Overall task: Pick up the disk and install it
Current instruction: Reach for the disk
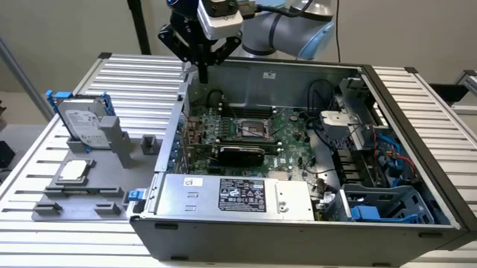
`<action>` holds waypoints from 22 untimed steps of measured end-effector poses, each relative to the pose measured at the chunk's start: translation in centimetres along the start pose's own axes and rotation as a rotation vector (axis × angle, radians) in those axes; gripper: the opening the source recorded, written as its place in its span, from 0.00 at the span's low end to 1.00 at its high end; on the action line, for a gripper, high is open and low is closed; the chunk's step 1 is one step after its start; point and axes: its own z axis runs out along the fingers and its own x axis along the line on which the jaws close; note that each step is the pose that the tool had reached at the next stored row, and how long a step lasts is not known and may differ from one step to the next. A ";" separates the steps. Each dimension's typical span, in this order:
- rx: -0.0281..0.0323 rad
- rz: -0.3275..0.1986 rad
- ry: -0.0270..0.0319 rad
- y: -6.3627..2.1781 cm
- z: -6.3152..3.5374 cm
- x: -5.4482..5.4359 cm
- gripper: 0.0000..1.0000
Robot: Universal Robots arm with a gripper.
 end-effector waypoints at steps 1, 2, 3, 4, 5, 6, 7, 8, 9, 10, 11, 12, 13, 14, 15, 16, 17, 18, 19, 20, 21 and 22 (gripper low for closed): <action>0.0000 0.000 0.0000 -0.02 -0.01 0.5 0.00; 0.0001 0.000 0.0000 -0.03 -0.02 0.9 0.00; 0.0000 0.000 0.0000 -0.04 -0.03 1.4 0.00; 0.0000 0.000 0.0000 -0.05 -0.03 1.8 0.00; 0.0000 0.000 0.0000 -0.06 -0.04 2.3 0.00; 0.0000 0.000 0.0000 -0.07 -0.04 2.8 0.00; 0.0000 0.000 0.0000 -0.07 -0.05 3.2 0.00; 0.0000 0.000 0.0000 -0.08 -0.05 3.7 0.00; 0.0000 0.000 0.0000 -0.08 -0.06 4.1 0.00; 0.0000 0.000 0.0000 -0.08 -0.06 4.6 0.00; 0.0000 0.000 0.0000 -0.08 -0.06 5.0 0.00; 0.0001 0.000 0.0001 -0.08 -0.07 5.5 0.00; 0.0000 0.000 0.0000 -0.07 -0.07 5.9 0.00; 0.0000 0.000 0.0001 -0.06 -0.07 6.4 0.00; 0.0000 0.000 0.0001 -0.06 -0.07 6.8 0.00; 0.0001 0.000 0.0002 -0.05 -0.07 7.3 0.00; 0.0000 0.000 0.0002 -0.03 -0.07 7.8 0.00; 0.0000 0.000 0.0002 -0.02 -0.06 8.2 0.00; 0.0001 0.000 0.0004 0.00 -0.06 8.7 0.00; 0.0000 0.000 0.0004 0.02 -0.06 9.1 0.00; 0.0001 0.000 0.0006 0.04 -0.06 9.6 0.00; 0.0001 0.000 0.0007 0.07 -0.05 10.1 0.00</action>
